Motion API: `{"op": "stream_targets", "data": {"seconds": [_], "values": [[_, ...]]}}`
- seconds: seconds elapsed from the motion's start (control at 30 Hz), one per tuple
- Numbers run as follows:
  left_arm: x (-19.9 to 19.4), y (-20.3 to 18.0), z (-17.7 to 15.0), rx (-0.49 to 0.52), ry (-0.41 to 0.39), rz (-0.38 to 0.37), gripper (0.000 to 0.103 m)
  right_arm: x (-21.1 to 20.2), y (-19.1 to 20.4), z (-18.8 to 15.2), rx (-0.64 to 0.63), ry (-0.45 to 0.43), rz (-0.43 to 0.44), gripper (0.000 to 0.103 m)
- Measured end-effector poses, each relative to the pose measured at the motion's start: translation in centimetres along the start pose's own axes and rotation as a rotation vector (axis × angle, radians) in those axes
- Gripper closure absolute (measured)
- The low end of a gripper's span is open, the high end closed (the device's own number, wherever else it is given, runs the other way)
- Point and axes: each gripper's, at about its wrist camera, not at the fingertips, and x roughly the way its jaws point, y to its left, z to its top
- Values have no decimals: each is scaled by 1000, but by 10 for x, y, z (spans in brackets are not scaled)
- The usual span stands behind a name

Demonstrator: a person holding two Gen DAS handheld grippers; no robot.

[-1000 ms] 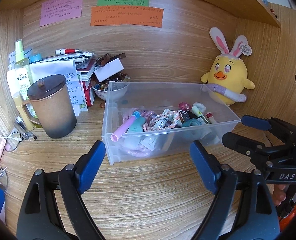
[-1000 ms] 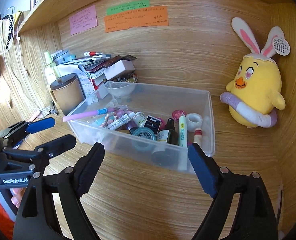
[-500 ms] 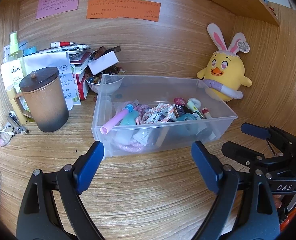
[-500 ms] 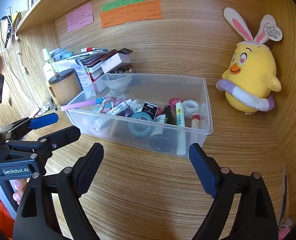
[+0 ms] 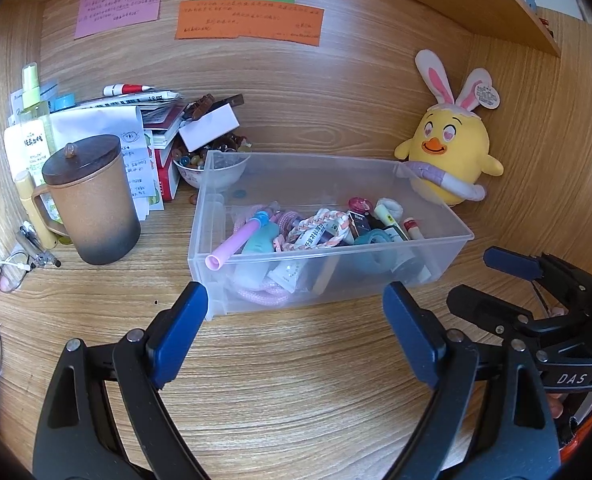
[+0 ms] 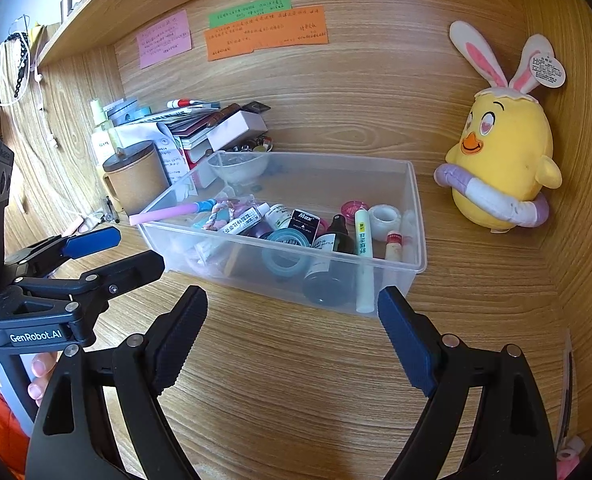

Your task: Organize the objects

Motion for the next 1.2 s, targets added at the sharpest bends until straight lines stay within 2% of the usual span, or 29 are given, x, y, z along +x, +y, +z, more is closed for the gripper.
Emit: {"op": "stream_targets", "data": {"seconds": [0.73, 1.2], "values": [[-3, -3, -2, 14, -12, -5, 13, -4, -4, -3, 33, -4, -8, 17], [3, -2, -3, -4, 17, -34, 12, -4, -5, -3, 43, -3, -24, 17]]}}
